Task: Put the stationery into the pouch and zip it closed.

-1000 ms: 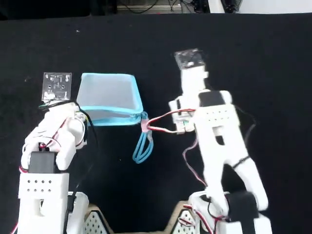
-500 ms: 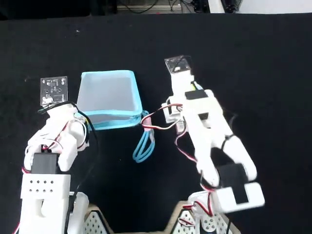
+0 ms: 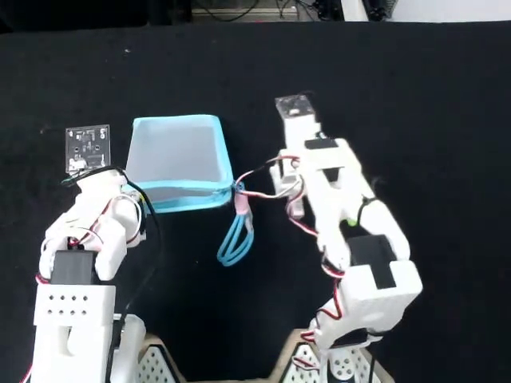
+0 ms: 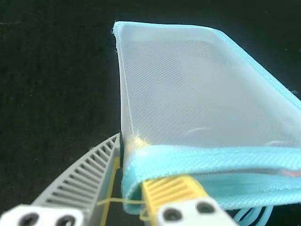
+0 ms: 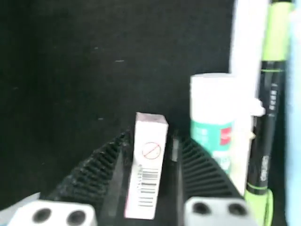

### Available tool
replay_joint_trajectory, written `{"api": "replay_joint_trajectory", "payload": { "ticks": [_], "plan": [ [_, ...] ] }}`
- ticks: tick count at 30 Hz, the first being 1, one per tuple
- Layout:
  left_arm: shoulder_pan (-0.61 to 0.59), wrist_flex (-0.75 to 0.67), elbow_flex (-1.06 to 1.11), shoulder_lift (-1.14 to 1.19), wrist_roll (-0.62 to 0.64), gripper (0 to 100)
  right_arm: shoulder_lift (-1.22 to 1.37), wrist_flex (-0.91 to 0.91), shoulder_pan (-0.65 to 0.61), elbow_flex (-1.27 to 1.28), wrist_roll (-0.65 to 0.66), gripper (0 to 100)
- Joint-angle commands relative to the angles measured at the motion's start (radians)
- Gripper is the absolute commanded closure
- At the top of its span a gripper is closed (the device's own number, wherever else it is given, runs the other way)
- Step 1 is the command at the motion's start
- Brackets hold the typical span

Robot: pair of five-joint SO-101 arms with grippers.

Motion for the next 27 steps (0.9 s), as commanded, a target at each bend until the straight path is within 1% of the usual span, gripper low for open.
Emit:
{"api": "replay_joint_trajectory", "payload": {
  "ticks": [1, 3, 7, 9, 11, 13, 16, 18, 22, 24, 27],
  "plan": [
    [0.004, -0.028, 0.01, -0.011, 0.008, 97, -0.013, 0.018, 0.074, -0.062, 0.002, 97.0],
    [0.004, -0.051, 0.025, -0.011, 0.008, 97, -0.039, 0.107, 0.071, -0.081, 0.002, 98.7],
    [0.004, -0.055, 0.033, -0.011, 0.008, 97, -0.134, 0.345, 0.068, -0.111, 0.003, 98.8],
    [0.004, -0.052, 0.033, -0.011, 0.008, 97, -0.199, 0.416, 0.078, -0.108, 0.006, 98.8],
    [0.004, -0.051, 0.035, -0.011, 0.008, 97, -0.268, 0.454, 0.126, -0.091, 0.069, 98.8],
    [0.004, -0.051, 0.035, -0.011, 0.008, 97, -0.341, 0.465, 0.198, -0.068, 0.15, 98.8],
    [0.004, -0.051, 0.035, -0.011, 0.008, 97, -0.426, 0.462, 0.307, 0.007, 0.222, 98.8],
    [0.004, -0.051, 0.035, -0.011, 0.008, 97, -0.455, 0.462, 0.364, 0.071, 0.269, 98.7],
    [0.004, -0.051, 0.035, -0.011, 0.008, 97, -0.464, 0.457, 0.502, 0.188, 0.431, 98.7],
    [0.002, -0.049, 0.035, -0.011, 0.008, 97, -0.464, 0.407, 0.592, 0.225, 0.499, 98.7],
    [0.002, -0.049, 0.035, -0.011, 0.008, 97, -0.464, 0.284, 0.7, 0.272, 0.543, 98.5]
  ]
}}
